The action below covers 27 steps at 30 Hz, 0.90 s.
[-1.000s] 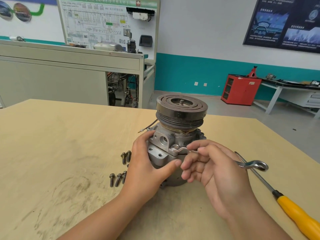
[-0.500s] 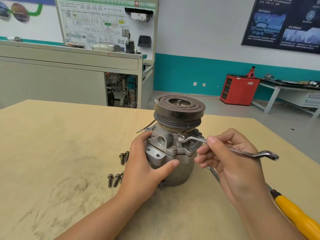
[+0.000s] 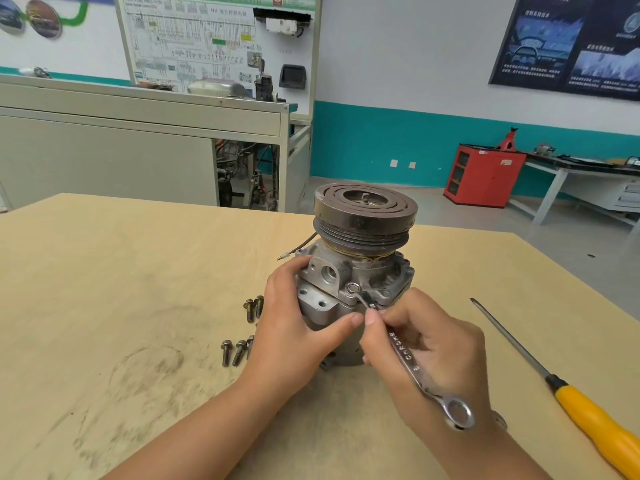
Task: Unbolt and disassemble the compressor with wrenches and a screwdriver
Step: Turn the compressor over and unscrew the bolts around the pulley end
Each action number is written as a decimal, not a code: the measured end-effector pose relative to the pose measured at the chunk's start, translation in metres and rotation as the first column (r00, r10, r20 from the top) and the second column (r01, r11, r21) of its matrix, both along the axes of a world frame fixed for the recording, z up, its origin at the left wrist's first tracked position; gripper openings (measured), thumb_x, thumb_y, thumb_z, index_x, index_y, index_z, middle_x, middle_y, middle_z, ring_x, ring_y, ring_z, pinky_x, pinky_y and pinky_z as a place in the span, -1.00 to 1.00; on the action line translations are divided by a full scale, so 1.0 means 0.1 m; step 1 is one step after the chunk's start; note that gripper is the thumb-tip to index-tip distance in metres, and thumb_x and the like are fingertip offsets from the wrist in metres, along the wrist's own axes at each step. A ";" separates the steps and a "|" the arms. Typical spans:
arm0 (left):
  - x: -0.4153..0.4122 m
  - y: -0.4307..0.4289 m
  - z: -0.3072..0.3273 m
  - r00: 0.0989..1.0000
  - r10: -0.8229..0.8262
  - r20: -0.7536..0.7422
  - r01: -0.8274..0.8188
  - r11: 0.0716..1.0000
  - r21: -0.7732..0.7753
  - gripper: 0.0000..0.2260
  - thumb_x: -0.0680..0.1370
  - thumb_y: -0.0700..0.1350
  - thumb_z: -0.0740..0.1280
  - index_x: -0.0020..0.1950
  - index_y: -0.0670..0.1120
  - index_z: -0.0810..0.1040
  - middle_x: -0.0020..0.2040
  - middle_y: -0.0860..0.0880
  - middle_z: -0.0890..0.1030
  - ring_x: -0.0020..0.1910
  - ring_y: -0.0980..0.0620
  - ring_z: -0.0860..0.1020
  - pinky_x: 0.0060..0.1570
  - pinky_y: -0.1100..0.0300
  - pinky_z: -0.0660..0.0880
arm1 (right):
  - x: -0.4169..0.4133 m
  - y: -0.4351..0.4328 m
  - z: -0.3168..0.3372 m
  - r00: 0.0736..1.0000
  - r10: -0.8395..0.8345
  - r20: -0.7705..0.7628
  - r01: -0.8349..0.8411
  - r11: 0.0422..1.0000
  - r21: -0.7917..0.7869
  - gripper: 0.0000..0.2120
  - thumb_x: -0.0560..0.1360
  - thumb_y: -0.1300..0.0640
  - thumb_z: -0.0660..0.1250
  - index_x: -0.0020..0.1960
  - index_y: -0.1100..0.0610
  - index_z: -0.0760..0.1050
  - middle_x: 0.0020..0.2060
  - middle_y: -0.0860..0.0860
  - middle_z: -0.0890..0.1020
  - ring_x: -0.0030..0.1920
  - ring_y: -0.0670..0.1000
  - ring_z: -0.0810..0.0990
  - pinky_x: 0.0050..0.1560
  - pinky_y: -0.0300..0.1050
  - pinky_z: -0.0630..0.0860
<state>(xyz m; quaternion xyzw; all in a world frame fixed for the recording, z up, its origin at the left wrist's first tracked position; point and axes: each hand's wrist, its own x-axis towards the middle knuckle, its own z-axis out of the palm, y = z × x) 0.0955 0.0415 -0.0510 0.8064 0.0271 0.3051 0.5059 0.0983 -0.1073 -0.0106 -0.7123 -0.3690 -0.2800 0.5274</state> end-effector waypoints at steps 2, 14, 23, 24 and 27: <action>-0.01 0.00 0.02 1.000 -0.023 -0.008 0.023 1.000 -0.018 -0.31 0.27 0.21 0.51 0.28 0.26 0.22 0.27 0.16 0.41 0.26 0.18 0.43 0.23 0.08 0.45 | 0.00 -0.02 0.02 0.995 0.047 -0.093 -0.045 0.999 0.030 -0.79 0.45 0.05 0.32 -0.30 0.09 0.39 -0.53 0.10 0.50 -0.54 0.10 0.52 -0.56 -0.01 0.44; 0.01 -0.03 0.04 1.000 0.014 -0.004 -0.014 0.999 -0.033 -0.36 0.26 0.12 0.56 0.07 0.49 0.18 0.20 0.27 0.43 0.22 0.25 0.43 0.10 0.38 0.36 | 0.40 -0.23 0.18 0.382 0.624 -0.681 -0.133 0.767 0.628 -0.92 0.26 0.26 0.35 -0.37 0.18 0.61 -0.47 0.09 0.58 -0.52 -0.08 0.55 -0.53 -0.33 0.49; 0.00 -0.03 0.05 1.000 0.012 -0.019 -0.012 1.000 0.001 -0.35 0.27 0.15 0.52 0.18 0.35 0.18 0.25 0.16 0.44 0.25 0.17 0.43 0.22 0.14 0.43 | 0.15 -0.06 0.01 0.980 0.169 -0.101 -0.140 0.959 0.245 -0.84 0.52 -0.01 0.32 -0.22 -0.01 0.46 -0.37 -0.04 0.67 -0.41 -0.05 0.66 -0.40 -0.23 0.56; 0.00 -0.02 0.04 1.000 0.010 -0.026 -0.010 1.000 -0.002 -0.33 0.28 0.15 0.53 0.23 0.28 0.21 0.25 0.15 0.45 0.25 0.14 0.44 0.23 0.08 0.44 | 0.13 -0.04 -0.02 0.992 0.122 -0.045 -0.112 0.978 0.174 -0.82 0.53 -0.08 0.28 -0.20 -0.03 0.45 -0.36 -0.09 0.66 -0.38 -0.11 0.66 -0.40 -0.22 0.57; 0.00 -0.02 0.03 0.999 -0.003 -0.035 0.003 1.000 -0.012 -0.29 0.29 0.15 0.53 0.31 0.18 0.22 0.27 0.12 0.46 0.25 0.10 0.46 0.22 0.02 0.46 | 0.09 -0.03 -0.04 0.997 0.031 0.064 -0.035 0.998 0.052 -0.79 0.57 -0.12 0.20 -0.15 -0.03 0.44 -0.37 -0.07 0.62 -0.38 -0.13 0.63 -0.43 -0.10 0.55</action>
